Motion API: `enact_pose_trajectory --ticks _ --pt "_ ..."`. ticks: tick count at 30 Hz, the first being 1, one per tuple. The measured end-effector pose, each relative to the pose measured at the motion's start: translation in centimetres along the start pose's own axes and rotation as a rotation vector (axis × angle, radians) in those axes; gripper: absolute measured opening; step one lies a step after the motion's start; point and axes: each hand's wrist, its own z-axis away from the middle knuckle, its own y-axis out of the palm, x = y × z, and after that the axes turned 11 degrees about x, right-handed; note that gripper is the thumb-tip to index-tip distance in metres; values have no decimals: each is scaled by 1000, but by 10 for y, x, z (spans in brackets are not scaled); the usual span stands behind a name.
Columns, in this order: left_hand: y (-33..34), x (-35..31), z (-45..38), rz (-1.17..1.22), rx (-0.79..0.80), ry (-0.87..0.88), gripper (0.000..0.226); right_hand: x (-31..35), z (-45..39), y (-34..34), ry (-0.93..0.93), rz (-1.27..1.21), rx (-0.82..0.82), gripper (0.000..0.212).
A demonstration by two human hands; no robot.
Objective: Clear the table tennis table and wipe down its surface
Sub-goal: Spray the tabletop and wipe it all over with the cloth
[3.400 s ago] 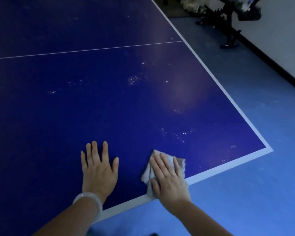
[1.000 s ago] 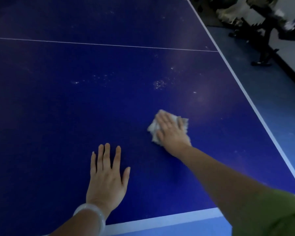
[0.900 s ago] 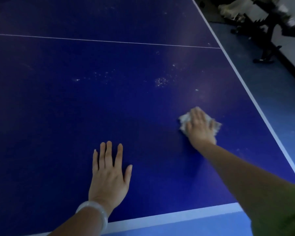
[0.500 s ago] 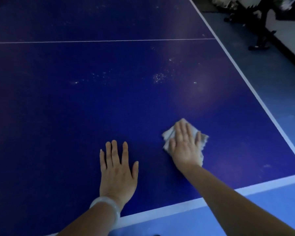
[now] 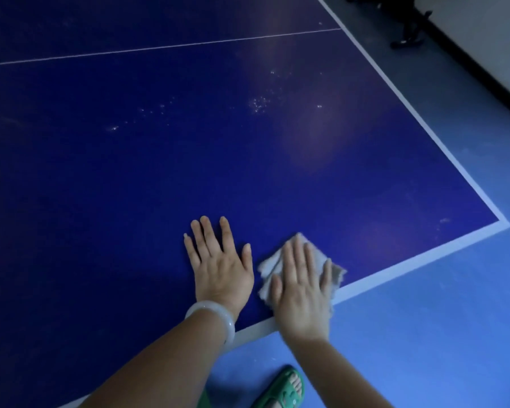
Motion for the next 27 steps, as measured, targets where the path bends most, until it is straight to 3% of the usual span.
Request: enact_pose_trajectory --ticks 4,10,15,22,27 --pt "1 3 0 7 4 14 70 -38 12 -3 -203 58 59 58" --pt "-1 3 3 18 -7 25 68 -123 -31 -29 389 -126 23 53" --pt "-3 3 4 6 -17 25 69 -106 -51 -27 602 -234 -20 56" --pt "-9 -8 -1 130 -20 52 64 -117 -56 -22 443 -163 -76 67" --pt "-16 -95 -33 147 -66 237 63 -125 -59 -21 371 -130 -111 61"
